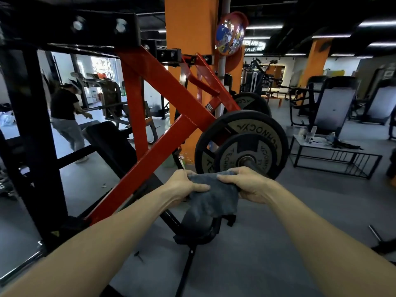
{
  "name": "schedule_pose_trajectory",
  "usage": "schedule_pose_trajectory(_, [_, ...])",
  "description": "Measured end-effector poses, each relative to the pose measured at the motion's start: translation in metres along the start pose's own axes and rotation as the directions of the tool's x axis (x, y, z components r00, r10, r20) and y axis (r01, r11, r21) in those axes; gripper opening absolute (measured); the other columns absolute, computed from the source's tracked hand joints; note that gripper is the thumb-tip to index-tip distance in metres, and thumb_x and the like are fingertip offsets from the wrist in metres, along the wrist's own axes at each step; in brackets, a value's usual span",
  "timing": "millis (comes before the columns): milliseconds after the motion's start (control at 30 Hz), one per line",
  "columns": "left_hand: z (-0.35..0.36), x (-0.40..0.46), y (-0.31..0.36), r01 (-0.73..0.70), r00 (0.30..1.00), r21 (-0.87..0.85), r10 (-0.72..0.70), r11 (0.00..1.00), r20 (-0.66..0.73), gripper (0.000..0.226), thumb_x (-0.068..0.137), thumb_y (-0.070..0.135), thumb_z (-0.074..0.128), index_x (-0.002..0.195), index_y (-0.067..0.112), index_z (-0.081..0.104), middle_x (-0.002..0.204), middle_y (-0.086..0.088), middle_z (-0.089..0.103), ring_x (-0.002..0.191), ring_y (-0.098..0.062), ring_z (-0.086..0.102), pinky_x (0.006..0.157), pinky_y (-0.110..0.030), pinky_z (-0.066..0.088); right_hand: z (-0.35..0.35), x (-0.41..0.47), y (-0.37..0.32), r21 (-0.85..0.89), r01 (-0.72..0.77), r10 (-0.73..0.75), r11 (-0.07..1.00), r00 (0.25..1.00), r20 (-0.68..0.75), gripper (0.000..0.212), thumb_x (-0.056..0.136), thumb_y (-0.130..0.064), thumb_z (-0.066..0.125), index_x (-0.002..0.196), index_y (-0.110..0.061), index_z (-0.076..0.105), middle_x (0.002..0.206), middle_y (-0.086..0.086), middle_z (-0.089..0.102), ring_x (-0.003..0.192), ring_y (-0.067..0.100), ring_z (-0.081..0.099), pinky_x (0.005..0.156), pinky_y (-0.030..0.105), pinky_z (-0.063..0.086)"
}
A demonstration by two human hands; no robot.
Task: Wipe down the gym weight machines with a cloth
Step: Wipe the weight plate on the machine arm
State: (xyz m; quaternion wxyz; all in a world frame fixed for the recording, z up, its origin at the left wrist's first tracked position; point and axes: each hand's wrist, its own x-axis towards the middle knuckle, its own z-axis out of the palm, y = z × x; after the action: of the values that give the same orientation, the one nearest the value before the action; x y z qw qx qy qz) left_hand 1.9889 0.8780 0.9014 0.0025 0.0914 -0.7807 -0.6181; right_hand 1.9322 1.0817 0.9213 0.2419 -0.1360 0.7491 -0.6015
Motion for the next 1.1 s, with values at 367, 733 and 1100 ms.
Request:
schedule_pose_trajectory(367, [0.077, 0.037, 0.095, -0.471, 0.818, 0.287, 0.535, 0.834, -0.21, 0.019, 0.087, 0.009, 0.077, 0.086, 0.027, 0.07, 0.094, 0.007, 0.075, 0.092, -0.009, 0.069, 0.082, -0.032, 0.058, -0.13, -0.009, -0.056, -0.548, 0.381, -0.545, 0.745, 0.821, -0.17, 0.012, 0.084, -0.013, 0.08, 0.088, -0.021, 0.073, 0.09, -0.004, 0.071, 0.086, 0.012, 0.066, 0.075, 0.028, 0.056])
schedule_pose_trajectory(733, [0.175, 0.051, 0.032, -0.184, 0.962, 0.668, 0.271, 0.722, -0.028, 0.043, 0.095, -0.004, 0.042, 0.135, 0.012, 0.045, 0.124, -0.014, 0.062, 0.106, -0.03, 0.061, 0.061, -0.017, 0.039, -0.17, 0.019, 0.047, -0.817, 0.437, -0.498, 0.377, 0.839, 0.219, 0.053, 0.09, 0.008, 0.049, 0.132, -0.023, 0.051, 0.111, 0.011, 0.065, 0.097, 0.031, 0.065, 0.076, 0.035, 0.052])
schedule_pose_trajectory(1100, [0.178, 0.003, 0.088, -0.201, 0.959, 0.731, 0.285, 0.653, 0.009, 0.03, 0.084, -0.009, 0.04, 0.088, 0.02, 0.047, 0.113, -0.009, 0.066, 0.107, -0.022, 0.062, 0.075, -0.038, 0.054, -0.209, -0.007, 0.025, -0.714, 0.538, -0.377, 0.449, 0.838, 0.394, 0.052, 0.09, 0.006, 0.051, 0.123, -0.027, 0.074, 0.117, -0.004, 0.074, 0.109, 0.011, 0.065, 0.088, 0.028, 0.057])
